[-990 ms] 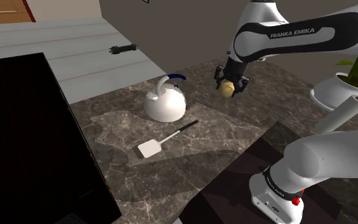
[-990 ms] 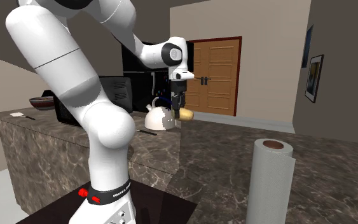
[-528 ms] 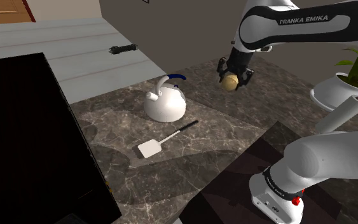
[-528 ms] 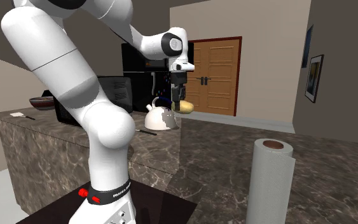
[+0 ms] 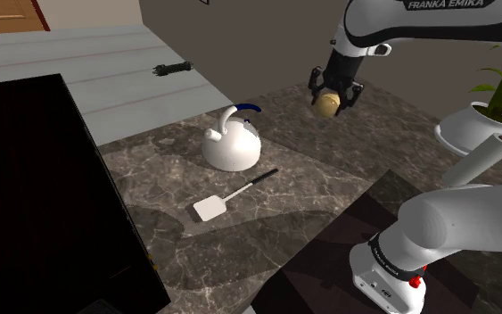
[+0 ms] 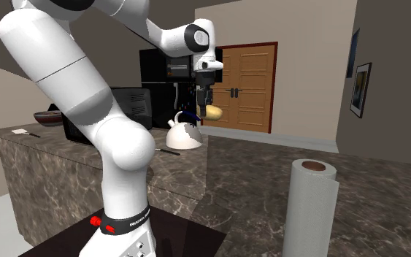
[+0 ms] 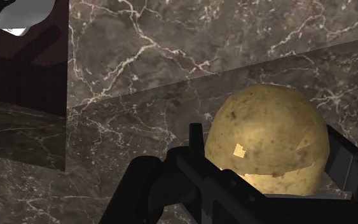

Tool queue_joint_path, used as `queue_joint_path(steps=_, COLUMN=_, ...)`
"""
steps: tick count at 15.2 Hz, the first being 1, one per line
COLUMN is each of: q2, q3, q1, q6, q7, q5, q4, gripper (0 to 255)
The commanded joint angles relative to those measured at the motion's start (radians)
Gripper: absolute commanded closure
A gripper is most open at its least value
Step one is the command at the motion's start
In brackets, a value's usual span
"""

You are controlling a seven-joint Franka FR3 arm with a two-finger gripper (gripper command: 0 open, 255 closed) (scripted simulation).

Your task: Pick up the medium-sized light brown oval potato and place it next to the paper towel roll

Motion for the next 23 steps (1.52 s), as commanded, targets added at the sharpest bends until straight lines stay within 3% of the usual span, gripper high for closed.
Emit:
queue_joint_path(steps=1, q2=-0.004, q3=-0.004, q1=-0.001, q6=-0.030, q7=-0.001, q5=-0.002, q4=0.026, gripper=255)
queue_joint_path(steps=19, q2=0.014, q3=-0.023, q1=-0.011, q6=-0.265, q7=-0.003, q5=-0.018, q4=0.278, gripper=255)
queue_joint_path(steps=23, q2=-0.028, q3=-0.103, q1=-0.038, q6=-0.268, q7=-0.103, q5=-0.053, q4=0.236, gripper=255)
